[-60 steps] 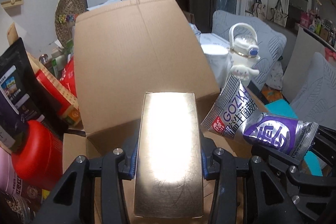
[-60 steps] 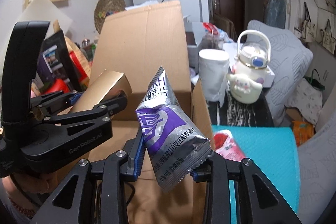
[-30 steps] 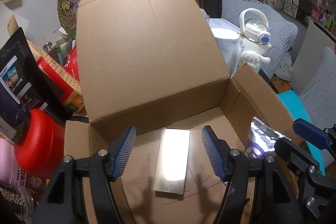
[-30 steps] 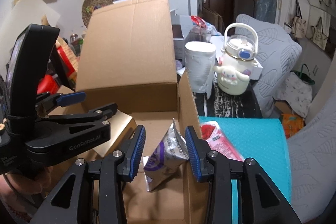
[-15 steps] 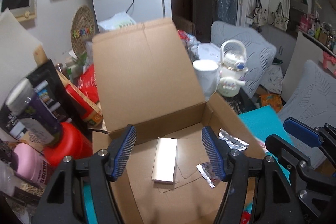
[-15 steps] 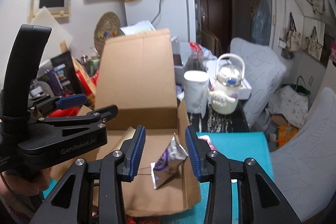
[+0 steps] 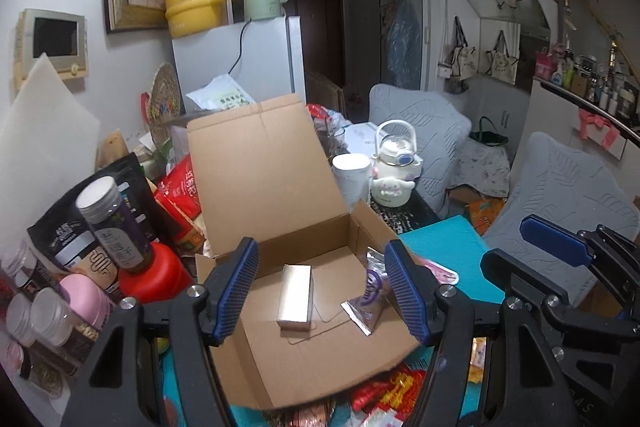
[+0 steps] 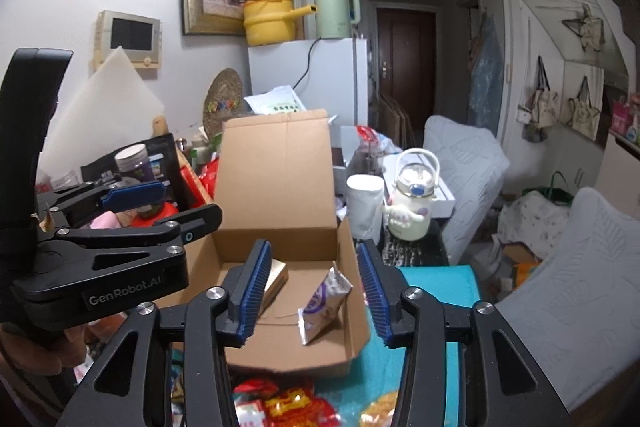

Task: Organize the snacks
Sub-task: 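Withdraw both grippers from the box back toward the remaining snacks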

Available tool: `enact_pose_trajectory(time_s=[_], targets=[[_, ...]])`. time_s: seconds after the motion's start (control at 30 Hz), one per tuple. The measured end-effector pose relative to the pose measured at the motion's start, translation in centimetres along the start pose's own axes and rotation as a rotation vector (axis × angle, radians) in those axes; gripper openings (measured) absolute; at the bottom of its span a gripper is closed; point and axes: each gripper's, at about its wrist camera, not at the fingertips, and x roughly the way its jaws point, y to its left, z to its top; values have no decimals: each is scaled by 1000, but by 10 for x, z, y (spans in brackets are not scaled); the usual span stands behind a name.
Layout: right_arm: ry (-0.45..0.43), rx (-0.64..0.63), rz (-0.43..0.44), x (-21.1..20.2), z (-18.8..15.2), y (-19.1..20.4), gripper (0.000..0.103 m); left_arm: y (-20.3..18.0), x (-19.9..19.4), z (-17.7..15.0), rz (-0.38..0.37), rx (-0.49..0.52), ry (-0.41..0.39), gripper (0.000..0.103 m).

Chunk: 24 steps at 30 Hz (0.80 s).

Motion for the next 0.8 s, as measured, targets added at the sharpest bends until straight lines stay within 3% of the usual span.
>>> enact_pose_trajectory(time_s=[0.1, 0.17, 0.47, 0.8], targets=[[-15, -1, -4, -20, -6, 5, 48, -1, -19, -8, -9, 1, -14, 66], [-21, -1, -8, -31, -11, 9, 50, -3, -31, -15, -10, 1, -24, 74], [-31, 3, -4, -74, -40, 28, 60, -4, -79, -52, -22, 2, -53, 74], [11, 22, 15, -94, -82, 42, 61, -5, -100, -97, -57, -5, -34, 74]])
